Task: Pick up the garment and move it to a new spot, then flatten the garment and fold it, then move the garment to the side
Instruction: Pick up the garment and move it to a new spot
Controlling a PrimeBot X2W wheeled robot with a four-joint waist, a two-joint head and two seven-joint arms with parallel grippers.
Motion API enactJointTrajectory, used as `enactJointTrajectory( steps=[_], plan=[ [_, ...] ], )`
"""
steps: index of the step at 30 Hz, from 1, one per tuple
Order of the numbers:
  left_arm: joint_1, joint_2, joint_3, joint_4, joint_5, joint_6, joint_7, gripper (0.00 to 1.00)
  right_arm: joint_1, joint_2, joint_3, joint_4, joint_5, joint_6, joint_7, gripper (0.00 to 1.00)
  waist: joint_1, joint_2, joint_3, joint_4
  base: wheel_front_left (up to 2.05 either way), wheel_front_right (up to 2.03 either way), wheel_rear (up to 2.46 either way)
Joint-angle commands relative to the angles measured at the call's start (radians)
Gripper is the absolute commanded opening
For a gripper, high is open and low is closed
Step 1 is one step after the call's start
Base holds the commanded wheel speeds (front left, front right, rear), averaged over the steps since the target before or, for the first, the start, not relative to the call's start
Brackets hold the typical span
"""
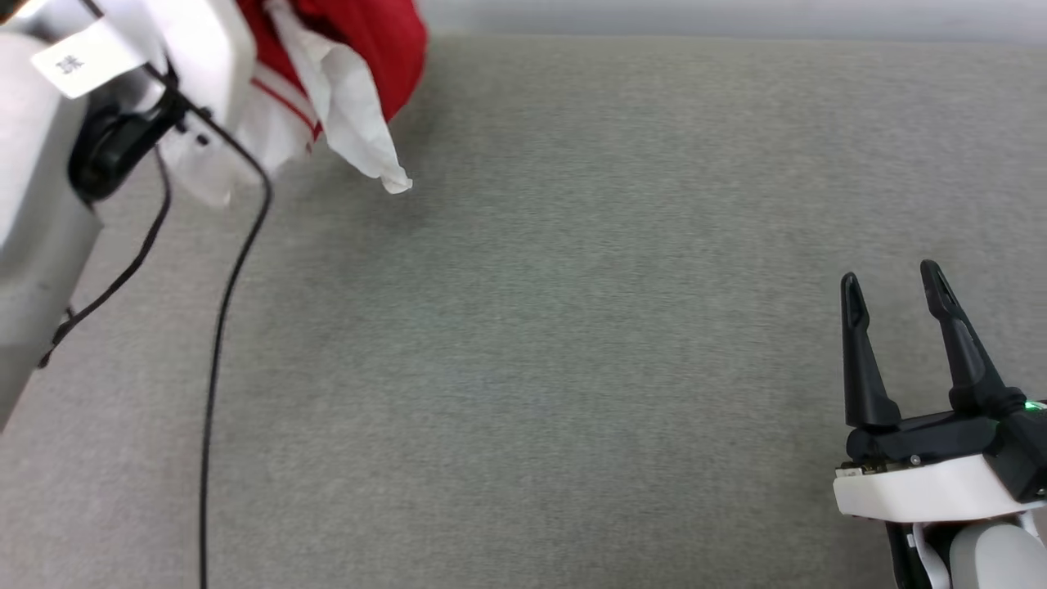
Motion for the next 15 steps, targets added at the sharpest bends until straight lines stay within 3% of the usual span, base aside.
enactJointTrajectory(
  steps=[1,8,15],
  plan=[
    [-0.026,-0.018,-0.010,-0.022,0.012,0.003,0.003,0.00,-0.004,0.004,-0.004,0.001,0.011,-0.001,-0.002,1.00,0.0000,0.0000,-0.006,-0.048,0.00,0.00,0.00],
    [-0.070,-0.108,-0.068,-0.076,0.053,0.002,-0.008,0.00,-0.016,0.004,-0.020,0.002,0.044,-0.001,-0.002,1.00,0.0000,0.0000,0.010,-0.148,0.00,0.00,0.00],
    [-0.022,-0.200,-0.170,-0.060,0.070,-0.005,-0.033,0.00,-0.011,0.004,-0.027,0.004,0.062,-0.001,-0.002,1.00,0.0000,0.0000,0.019,-0.198,0.00,0.00,0.00]
  ],
)
